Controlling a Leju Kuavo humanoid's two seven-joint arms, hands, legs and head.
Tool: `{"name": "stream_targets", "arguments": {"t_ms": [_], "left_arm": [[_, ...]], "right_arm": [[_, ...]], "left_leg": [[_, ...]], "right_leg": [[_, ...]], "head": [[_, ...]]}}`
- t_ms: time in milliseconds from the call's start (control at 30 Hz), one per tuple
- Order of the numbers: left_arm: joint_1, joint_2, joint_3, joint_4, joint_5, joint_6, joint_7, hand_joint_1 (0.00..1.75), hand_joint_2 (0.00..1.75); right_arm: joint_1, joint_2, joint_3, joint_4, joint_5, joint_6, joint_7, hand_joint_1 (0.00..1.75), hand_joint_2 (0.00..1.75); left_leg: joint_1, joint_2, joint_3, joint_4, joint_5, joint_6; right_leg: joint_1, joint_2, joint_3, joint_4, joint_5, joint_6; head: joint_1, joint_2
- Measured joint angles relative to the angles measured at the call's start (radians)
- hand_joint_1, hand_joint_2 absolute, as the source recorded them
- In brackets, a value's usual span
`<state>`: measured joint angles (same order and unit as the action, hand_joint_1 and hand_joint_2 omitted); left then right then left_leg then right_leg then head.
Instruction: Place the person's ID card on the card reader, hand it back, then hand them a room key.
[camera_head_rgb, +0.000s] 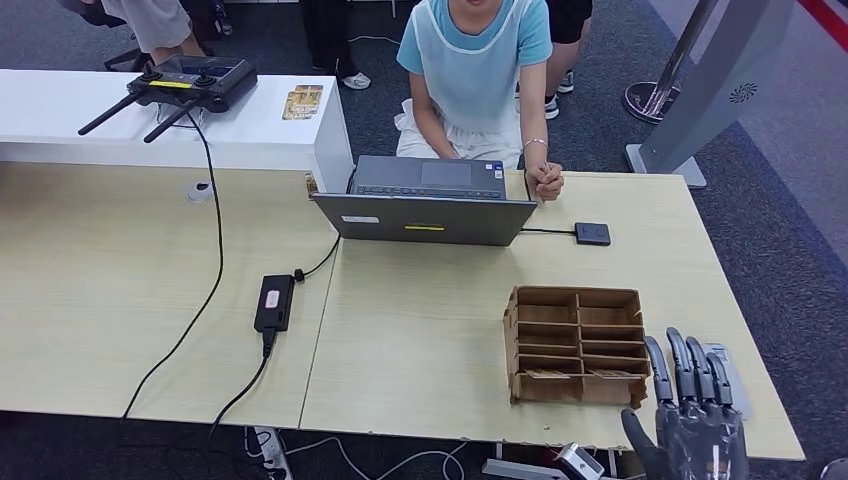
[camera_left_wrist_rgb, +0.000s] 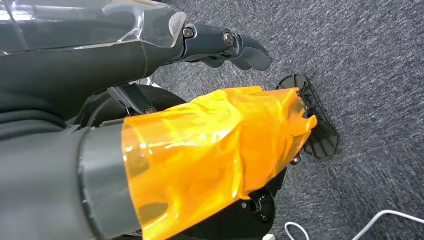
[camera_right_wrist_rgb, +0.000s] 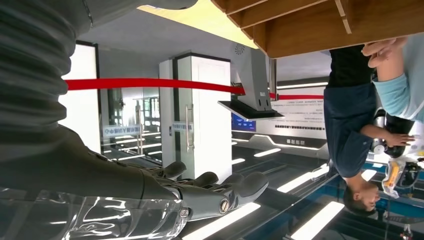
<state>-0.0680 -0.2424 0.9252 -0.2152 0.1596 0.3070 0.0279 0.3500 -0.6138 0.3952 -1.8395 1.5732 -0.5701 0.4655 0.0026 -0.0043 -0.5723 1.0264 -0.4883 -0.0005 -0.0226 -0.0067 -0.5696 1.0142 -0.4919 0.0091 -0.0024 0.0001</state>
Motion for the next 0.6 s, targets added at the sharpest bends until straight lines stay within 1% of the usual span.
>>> {"name": "stream_targets", "arguments": {"t_ms": [233,600], "left_arm": [[0.0,0.001,-0.012,0.0,-0.006,0.001,0.004,0.0,0.0],[0.0,0.003,-0.022,0.0,-0.019,0.001,0.009,0.0,0.0]], "right_arm": [[-0.054,0.0,0.018,0.065,-0.018,0.009,-0.02,0.0,1.75],[-0.086,-0.001,0.007,0.138,-0.161,0.103,-0.11,0.0,1.75]], "left_leg": [[0.0,0.0,0.0,0.0,0.0,0.0],[0.0,0.0,0.0,0.0,0.0,0.0]], "right_leg": [[0.0,0.0,0.0,0.0,0.0,0.0],[0.0,0.0,0.0,0.0,0.0,0.0]], "head": [[0.0,0.0],[0.0,0.0]]}}
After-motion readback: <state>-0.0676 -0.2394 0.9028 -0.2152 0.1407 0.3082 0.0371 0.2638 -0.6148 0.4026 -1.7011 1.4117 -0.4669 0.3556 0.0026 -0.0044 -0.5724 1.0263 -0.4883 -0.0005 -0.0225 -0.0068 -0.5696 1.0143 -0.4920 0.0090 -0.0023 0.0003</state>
